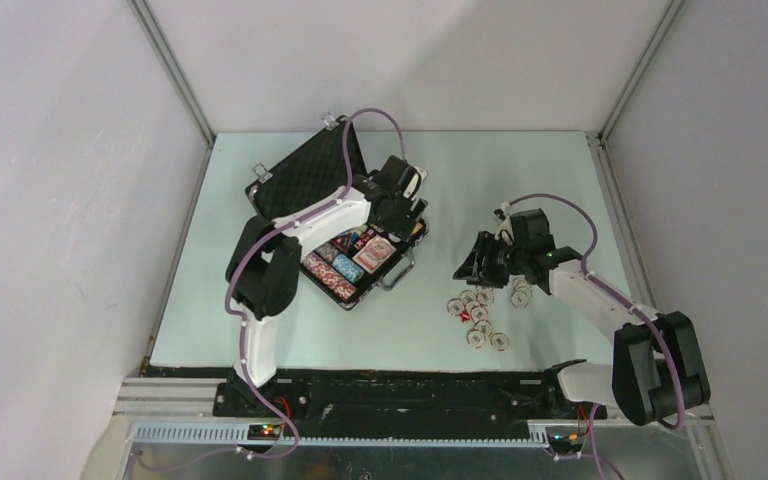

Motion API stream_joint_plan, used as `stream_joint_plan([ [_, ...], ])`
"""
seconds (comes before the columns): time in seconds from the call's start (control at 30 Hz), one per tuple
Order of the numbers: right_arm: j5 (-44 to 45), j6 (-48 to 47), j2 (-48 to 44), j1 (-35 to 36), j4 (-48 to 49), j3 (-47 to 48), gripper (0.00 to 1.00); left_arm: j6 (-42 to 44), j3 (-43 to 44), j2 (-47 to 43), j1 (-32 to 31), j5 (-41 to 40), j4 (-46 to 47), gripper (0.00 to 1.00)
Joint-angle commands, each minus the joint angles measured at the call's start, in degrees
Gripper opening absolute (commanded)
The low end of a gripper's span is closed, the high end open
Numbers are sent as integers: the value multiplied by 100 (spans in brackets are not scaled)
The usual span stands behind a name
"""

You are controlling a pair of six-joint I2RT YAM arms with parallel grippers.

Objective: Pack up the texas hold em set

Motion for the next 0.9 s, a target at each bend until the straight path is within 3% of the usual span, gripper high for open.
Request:
stream_joint_plan([
  [0.0,55,-68,-170,25,-45,246,47,-191,5,-289,-51,604,-57,85],
  [0.2,76,-65,-165,47,-68,246,47,-259,324,-16,-47,1135,-429,95],
  [0.53,85,-87,-191,47,-87,237,47,-228,730,405,-38,1289,-667,96],
  [0.87,69,-114,-191,28,-97,237,47,-174,1198,835,-40,838,-735,100],
])
